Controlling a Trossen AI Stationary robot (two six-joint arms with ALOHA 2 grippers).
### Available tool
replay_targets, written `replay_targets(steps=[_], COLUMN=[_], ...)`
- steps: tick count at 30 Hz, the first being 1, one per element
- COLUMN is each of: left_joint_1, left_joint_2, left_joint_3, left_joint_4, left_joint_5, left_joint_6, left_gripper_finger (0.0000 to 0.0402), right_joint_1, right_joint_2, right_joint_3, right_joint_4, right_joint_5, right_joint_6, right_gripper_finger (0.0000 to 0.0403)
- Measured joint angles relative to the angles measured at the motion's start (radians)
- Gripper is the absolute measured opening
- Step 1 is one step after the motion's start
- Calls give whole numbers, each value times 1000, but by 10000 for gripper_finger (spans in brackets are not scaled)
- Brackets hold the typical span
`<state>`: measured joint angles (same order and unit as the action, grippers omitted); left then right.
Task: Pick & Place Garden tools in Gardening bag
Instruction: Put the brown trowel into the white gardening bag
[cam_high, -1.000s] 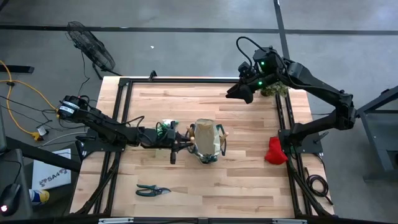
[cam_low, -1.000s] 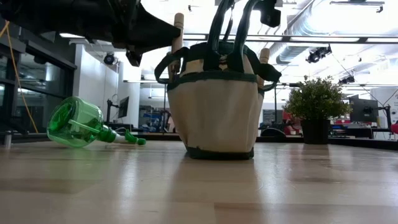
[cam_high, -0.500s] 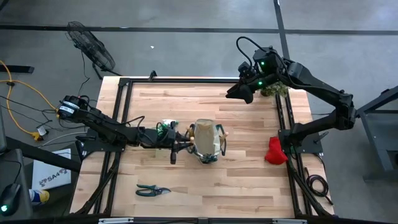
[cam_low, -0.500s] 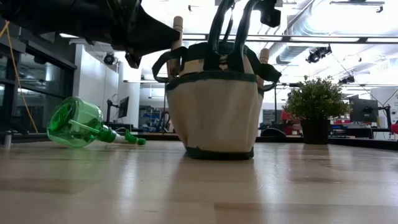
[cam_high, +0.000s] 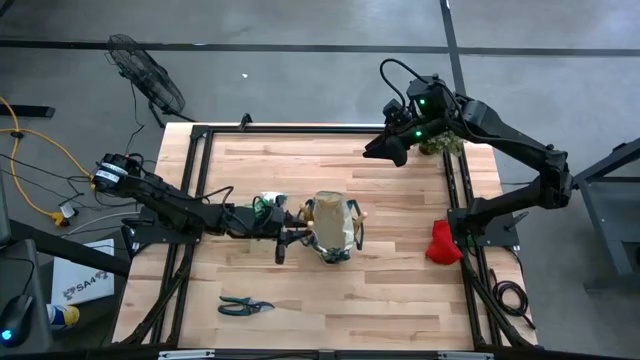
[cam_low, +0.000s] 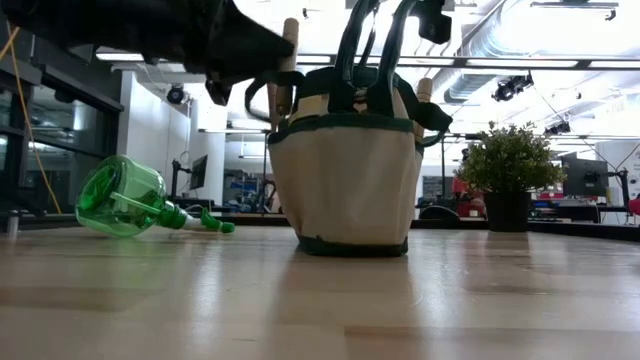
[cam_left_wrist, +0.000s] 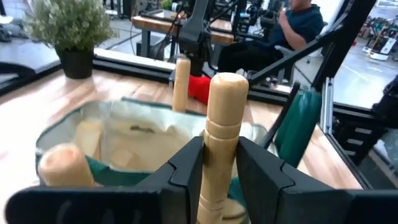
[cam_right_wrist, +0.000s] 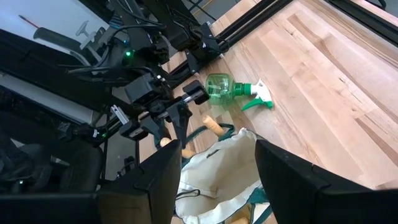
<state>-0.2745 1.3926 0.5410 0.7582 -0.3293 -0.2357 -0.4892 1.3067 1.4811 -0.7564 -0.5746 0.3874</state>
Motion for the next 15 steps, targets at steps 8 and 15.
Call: replay_targets(steps=[8,15], left_joint_1=[0,0], left_joint_2=[0,0], left_joint_3=[43,43], left_joint_4=[-83,-156], left_joint_5=[-41,-15], left_joint_6=[22,-55], left_gripper_finger=[92,93], right_joint_1=[0,0], right_joint_2=[0,0], right_joint_3=[0,0], right_joint_4=[-2,-9], right_joint_5=[-1,-1], right_joint_6=[2,1], right_gripper_finger=[197,197])
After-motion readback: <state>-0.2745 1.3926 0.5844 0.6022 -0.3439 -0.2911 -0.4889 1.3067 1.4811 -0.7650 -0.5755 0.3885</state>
